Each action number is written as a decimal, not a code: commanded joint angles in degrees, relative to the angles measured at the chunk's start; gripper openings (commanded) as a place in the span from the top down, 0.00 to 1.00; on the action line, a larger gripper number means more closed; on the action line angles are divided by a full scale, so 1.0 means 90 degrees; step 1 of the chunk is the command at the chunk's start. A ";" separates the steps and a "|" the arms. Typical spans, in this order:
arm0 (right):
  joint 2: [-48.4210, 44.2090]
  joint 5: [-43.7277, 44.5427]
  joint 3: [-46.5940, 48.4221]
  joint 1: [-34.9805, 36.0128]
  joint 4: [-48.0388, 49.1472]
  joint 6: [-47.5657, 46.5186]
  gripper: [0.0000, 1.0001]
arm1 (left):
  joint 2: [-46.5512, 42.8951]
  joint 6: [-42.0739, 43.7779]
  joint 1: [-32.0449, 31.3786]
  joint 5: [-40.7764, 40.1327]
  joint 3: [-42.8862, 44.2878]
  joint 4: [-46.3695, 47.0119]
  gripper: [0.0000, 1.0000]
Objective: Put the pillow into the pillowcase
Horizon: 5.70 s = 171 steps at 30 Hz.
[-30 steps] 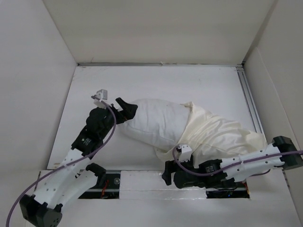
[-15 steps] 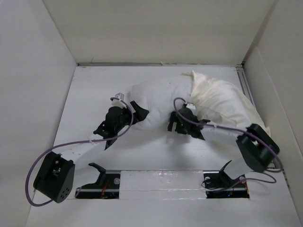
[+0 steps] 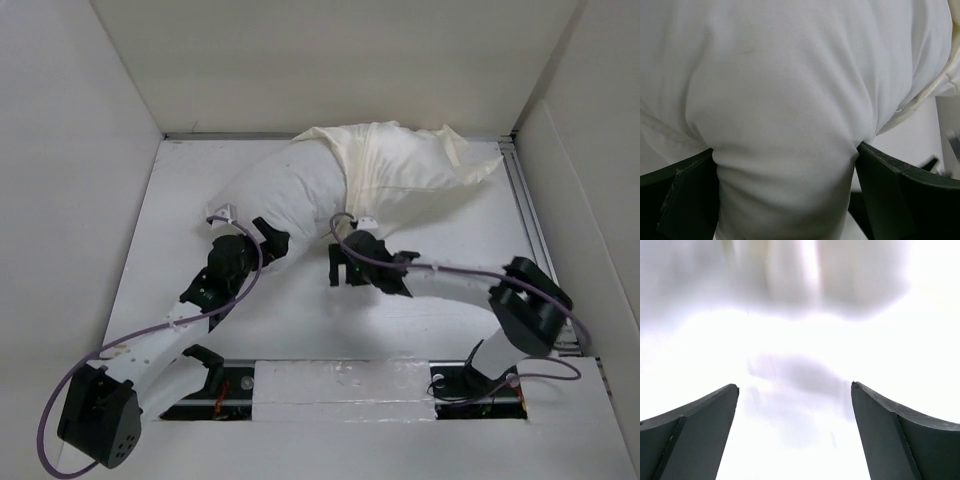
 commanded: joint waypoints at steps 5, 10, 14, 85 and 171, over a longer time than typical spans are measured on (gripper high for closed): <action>-0.3406 0.2116 -0.3189 0.1077 0.0087 0.2265 0.00 | 0.0076 0.0178 0.0007 0.0118 -0.0173 0.0239 0.00; -0.6344 0.1502 -0.3918 0.0629 0.1515 0.0238 0.00 | 0.0018 -0.0086 0.0007 0.0402 -0.0867 0.0942 0.00; -0.5689 0.0586 -0.2593 -0.0629 0.0641 -0.0937 0.00 | 0.0017 -0.0145 0.0007 0.0344 -0.1015 0.0866 0.00; -0.1037 0.2245 0.2624 0.0316 -0.1960 -0.2171 0.11 | 0.0379 0.0265 -0.0071 0.0460 0.0128 0.0523 0.00; 0.0387 0.1080 0.5953 -0.1013 -0.3707 -0.2102 0.00 | 0.1725 0.0149 0.2937 0.1963 0.2541 -0.1092 0.00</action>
